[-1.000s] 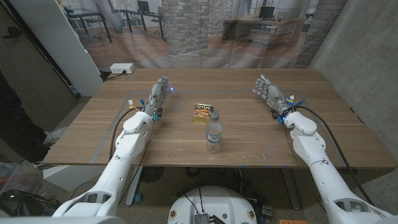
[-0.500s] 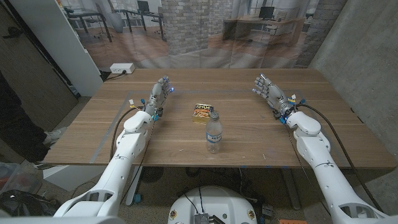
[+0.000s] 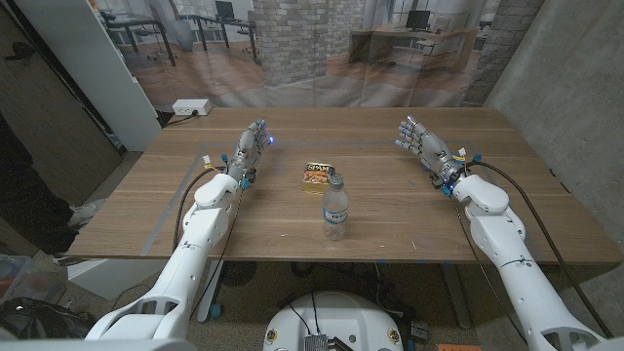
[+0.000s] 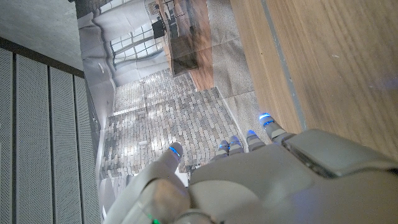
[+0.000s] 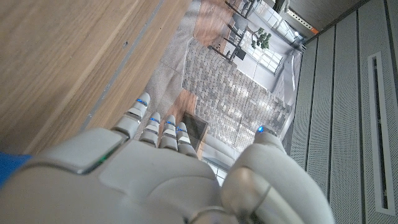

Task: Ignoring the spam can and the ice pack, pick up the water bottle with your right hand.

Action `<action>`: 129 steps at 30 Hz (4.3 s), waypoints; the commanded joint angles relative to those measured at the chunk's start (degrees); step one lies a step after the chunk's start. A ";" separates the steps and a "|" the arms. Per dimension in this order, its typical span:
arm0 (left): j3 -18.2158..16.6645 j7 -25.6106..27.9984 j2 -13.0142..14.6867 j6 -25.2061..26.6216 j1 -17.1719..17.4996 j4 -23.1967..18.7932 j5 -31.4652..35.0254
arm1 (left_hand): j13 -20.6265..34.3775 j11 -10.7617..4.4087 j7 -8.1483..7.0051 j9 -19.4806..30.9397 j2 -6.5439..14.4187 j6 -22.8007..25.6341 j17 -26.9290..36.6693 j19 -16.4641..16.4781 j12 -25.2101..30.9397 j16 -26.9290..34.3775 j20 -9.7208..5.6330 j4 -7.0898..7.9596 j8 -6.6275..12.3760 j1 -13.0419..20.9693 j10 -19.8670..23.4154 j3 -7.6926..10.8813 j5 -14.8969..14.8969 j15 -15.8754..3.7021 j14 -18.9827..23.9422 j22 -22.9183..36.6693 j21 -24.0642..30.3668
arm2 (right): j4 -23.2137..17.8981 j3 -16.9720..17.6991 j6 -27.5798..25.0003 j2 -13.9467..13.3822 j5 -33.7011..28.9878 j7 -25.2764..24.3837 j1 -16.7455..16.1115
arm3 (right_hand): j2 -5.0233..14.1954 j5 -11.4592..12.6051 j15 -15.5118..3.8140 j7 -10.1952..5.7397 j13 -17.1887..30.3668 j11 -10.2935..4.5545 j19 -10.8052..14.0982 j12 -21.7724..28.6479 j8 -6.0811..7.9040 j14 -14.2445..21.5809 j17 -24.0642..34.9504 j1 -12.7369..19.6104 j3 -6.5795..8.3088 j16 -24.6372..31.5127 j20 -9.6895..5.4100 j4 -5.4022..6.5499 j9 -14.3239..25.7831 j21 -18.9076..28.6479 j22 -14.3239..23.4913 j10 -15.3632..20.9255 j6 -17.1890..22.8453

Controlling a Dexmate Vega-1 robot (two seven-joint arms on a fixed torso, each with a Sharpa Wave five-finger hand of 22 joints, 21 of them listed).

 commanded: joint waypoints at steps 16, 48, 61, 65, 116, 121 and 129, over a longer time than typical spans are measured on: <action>-0.01 -1.36 -0.22 0.22 -1.81 2.11 0.65 | 0.27 0.16 0.11 0.17 5.57 -4.18 0.30 -3.70 0.21 0.35 0.15 -0.04 0.16 0.02 -2.84 -0.19 0.28 0.25 -4.34 0.28 -0.15 | -7.02 -0.21 -0.30 -1.95 -3.01 -1.22 -4.94 | -1.70 0.67 0.29 0.87 0.25 0.55 0.20 0.39 0.18 -0.06 0.31 -0.22 -0.99 0.46 0.09 -0.24 0.25 0.13 0.20 -0.15 0.25; -0.06 -3.34 -1.30 -0.57 -4.89 6.63 1.88 | 0.27 0.19 0.03 0.17 5.58 -4.23 0.29 -3.67 0.22 0.33 0.15 -0.07 0.16 0.06 -2.85 -0.31 0.30 0.22 -4.42 0.28 -0.30 | -15.53 0.30 -0.88 -3.46 -6.40 -3.63 -11.25 | -2.53 1.51 0.28 1.05 0.26 0.66 0.11 0.33 0.17 -0.05 0.33 -0.31 -2.03 0.45 -0.15 -0.47 0.29 0.08 0.22 -0.39 0.26; -0.14 -3.68 -1.38 -0.34 -4.80 6.18 2.20 | 0.27 0.20 0.04 0.17 5.59 -4.20 0.29 -3.69 0.20 0.35 0.26 -0.07 0.18 0.07 -2.90 -0.37 0.32 0.20 -4.39 0.29 -0.38 | -19.43 0.48 -1.29 -4.24 -8.44 -4.43 -13.73 | -2.60 1.83 0.21 1.09 0.26 0.70 0.17 0.36 0.17 0.01 0.33 -0.26 -2.33 0.47 -0.15 -0.53 0.30 0.09 0.22 -0.34 0.27; -0.08 -3.81 -1.29 -0.15 -4.70 5.82 2.27 | 0.27 0.20 0.01 0.17 5.58 -4.15 0.29 -3.68 0.20 0.34 0.27 -0.07 0.19 0.07 -2.91 -0.40 0.32 0.35 -4.41 0.29 -0.41 | -20.59 0.65 -1.20 -4.34 -8.84 -4.62 -14.70 | -2.61 1.96 0.22 1.08 0.26 0.71 0.19 0.37 0.17 0.02 0.33 -0.24 -2.44 0.46 -0.15 -0.56 0.31 0.10 0.22 -0.34 0.28; -0.28 -6.66 -0.44 -0.02 -6.05 7.55 1.98 | 0.32 0.58 0.82 0.19 5.59 -4.52 0.32 -3.66 0.14 0.34 0.63 -0.02 0.11 0.01 -3.37 -0.65 0.35 0.77 -4.54 0.33 -0.64 | -34.86 0.65 -4.22 -3.90 -18.10 -8.18 -24.54 | -2.25 3.23 0.06 1.54 0.27 0.99 0.42 0.39 0.13 0.23 0.32 0.46 -3.29 0.46 -0.34 -0.90 0.34 0.12 0.22 -0.39 0.05; -0.39 -6.78 -0.45 0.05 -6.04 7.55 2.02 | 0.32 0.59 0.83 0.19 5.59 -4.53 0.33 -3.68 0.15 0.33 0.64 -0.01 0.12 0.01 -3.39 -0.68 0.36 0.74 -4.57 0.33 -0.67 | -35.73 0.57 -4.18 -3.62 -18.70 -8.47 -25.40 | -2.25 3.32 0.08 1.58 0.27 1.02 0.42 0.40 0.12 0.23 0.32 0.52 -3.37 0.46 -0.32 -0.93 0.34 0.11 0.22 -0.39 0.02; -0.48 -6.81 -0.33 0.25 -5.67 6.72 2.09 | 0.33 0.53 0.84 0.19 5.60 -4.53 0.33 -3.68 0.15 0.35 0.65 -0.01 0.13 0.00 -3.42 -0.71 0.37 0.78 -4.53 0.34 -0.71 | -37.74 0.51 -4.01 -3.33 -20.25 -9.02 -27.31 | -2.24 3.50 0.12 1.63 0.27 1.05 0.41 0.43 0.13 0.25 0.32 0.63 -3.53 0.46 -0.30 -0.99 0.35 0.10 0.21 -0.32 0.02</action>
